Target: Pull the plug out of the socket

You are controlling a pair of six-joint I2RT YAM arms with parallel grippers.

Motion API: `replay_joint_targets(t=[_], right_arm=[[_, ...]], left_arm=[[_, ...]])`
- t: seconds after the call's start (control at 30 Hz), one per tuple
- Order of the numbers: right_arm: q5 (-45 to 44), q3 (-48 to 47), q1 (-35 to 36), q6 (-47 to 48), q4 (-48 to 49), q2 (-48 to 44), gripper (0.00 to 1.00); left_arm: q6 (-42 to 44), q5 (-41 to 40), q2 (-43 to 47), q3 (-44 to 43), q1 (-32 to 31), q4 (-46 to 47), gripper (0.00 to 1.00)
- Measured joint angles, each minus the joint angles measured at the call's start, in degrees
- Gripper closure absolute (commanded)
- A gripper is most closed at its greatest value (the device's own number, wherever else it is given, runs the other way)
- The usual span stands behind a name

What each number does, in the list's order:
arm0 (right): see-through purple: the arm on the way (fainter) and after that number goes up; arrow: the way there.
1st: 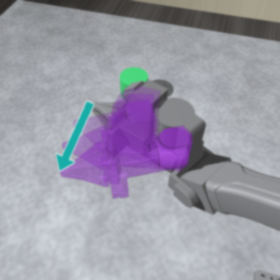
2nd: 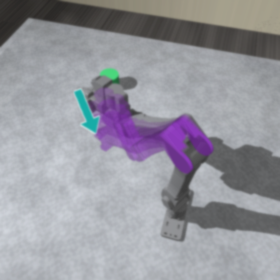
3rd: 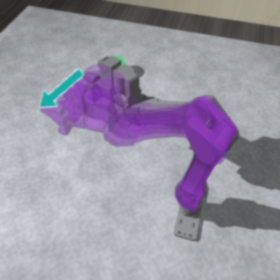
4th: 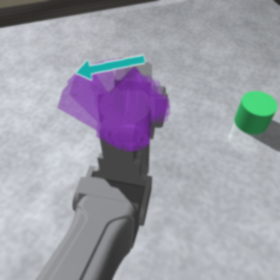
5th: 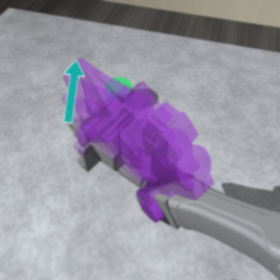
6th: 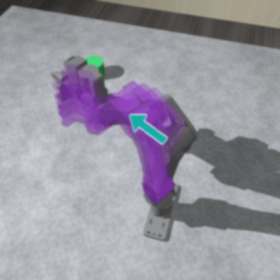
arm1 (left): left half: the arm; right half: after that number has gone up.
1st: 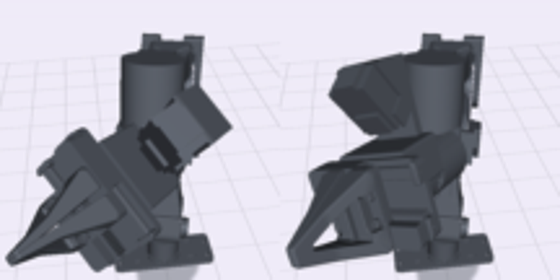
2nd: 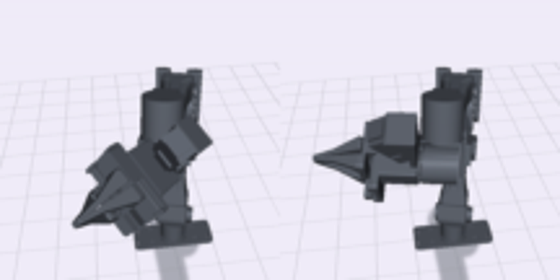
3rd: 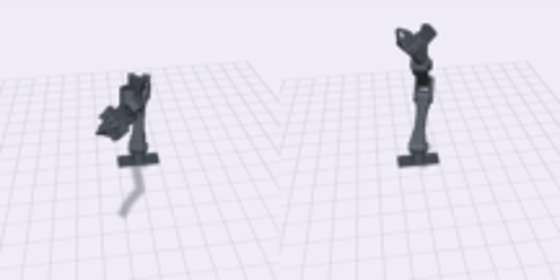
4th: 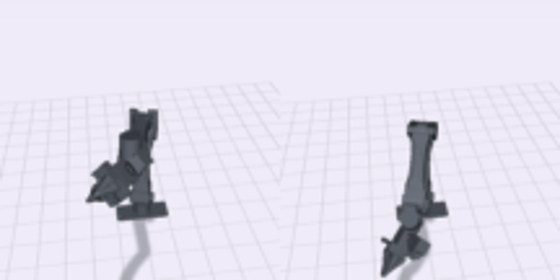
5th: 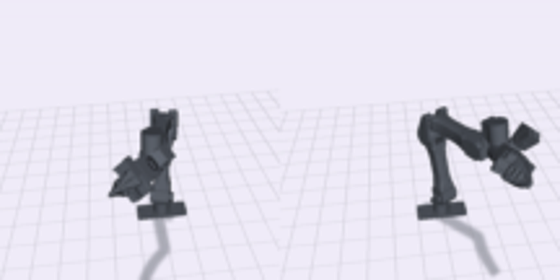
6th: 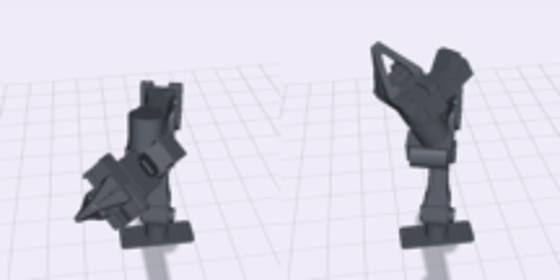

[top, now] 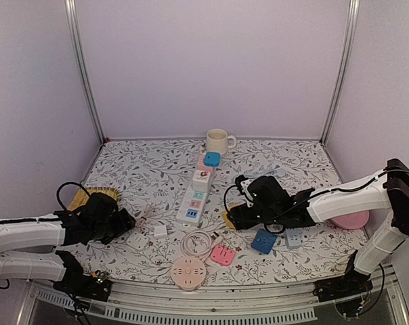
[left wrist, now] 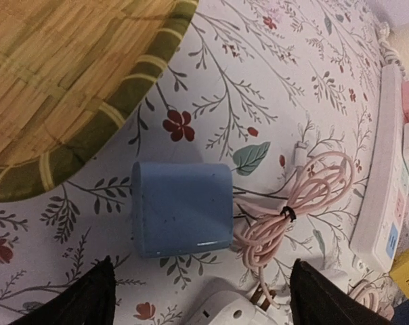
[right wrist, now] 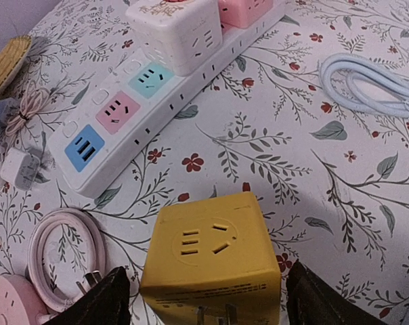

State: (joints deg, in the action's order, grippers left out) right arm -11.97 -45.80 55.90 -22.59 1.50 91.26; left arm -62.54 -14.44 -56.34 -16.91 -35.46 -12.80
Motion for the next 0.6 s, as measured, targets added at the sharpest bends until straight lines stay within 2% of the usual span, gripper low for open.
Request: replay_joint_targets(t=[0.13, 0.37, 0.6], right_arm=[[-0.3, -0.7, -0.5, 0.8, 0.1, -0.8, 0.07], [-1.0, -0.7, -1.9, 0.9, 0.2, -2.5, 0.0], [2.1, -0.7, -5.1, -0.4, 3.9, -4.8, 0.01]], left_arm=[[1.0, -2.1, 0.1, -4.0, -0.2, -2.7, 0.03], [8.1, -5.2, -3.4, -16.0, -0.5, -3.2, 0.05], [16.1, -4.0, -10.2, -23.4, -2.0, -2.4, 0.05]])
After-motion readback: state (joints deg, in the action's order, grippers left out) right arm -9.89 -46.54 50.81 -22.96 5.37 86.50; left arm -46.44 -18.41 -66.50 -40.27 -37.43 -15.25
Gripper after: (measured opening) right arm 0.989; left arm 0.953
